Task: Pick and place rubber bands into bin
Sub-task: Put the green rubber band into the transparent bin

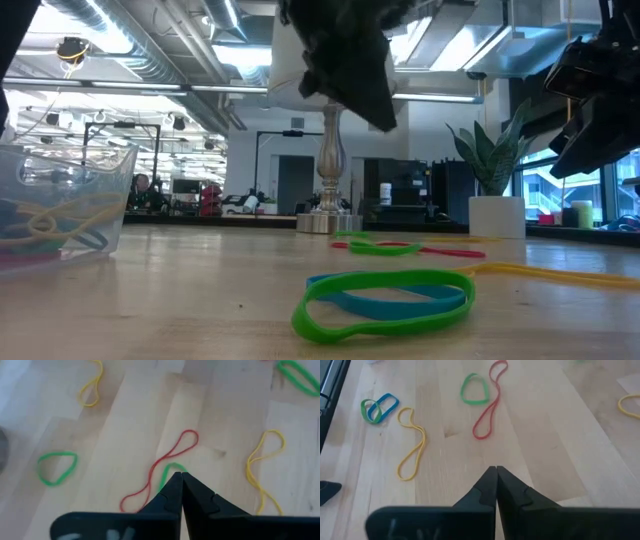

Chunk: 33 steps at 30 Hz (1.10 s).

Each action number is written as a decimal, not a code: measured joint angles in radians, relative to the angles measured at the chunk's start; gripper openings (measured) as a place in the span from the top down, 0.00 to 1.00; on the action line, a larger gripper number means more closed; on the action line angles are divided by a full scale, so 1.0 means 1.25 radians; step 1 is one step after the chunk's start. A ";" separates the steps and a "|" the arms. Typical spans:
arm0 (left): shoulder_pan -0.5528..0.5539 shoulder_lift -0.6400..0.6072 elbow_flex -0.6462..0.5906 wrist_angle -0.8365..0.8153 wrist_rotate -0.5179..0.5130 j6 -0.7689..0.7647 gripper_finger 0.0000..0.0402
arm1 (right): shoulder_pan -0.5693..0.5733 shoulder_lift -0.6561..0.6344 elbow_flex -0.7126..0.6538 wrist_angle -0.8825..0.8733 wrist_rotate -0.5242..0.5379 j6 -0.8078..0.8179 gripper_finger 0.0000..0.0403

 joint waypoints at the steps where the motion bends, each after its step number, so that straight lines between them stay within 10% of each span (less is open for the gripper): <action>1: 0.001 0.009 0.000 0.006 0.008 -0.005 0.98 | 0.000 0.000 0.000 0.000 0.000 0.000 0.98; 17: 0.002 0.183 0.000 0.044 0.085 -0.027 0.65 | 0.000 0.000 0.000 -0.001 0.000 0.002 0.98; 25: 0.000 0.205 0.004 0.028 0.129 -0.024 0.94 | 0.000 0.000 0.000 0.000 0.000 0.005 0.98; 33: -0.011 0.126 -0.005 -0.012 0.182 -0.084 0.99 | 0.000 0.000 0.000 0.000 0.000 0.003 0.98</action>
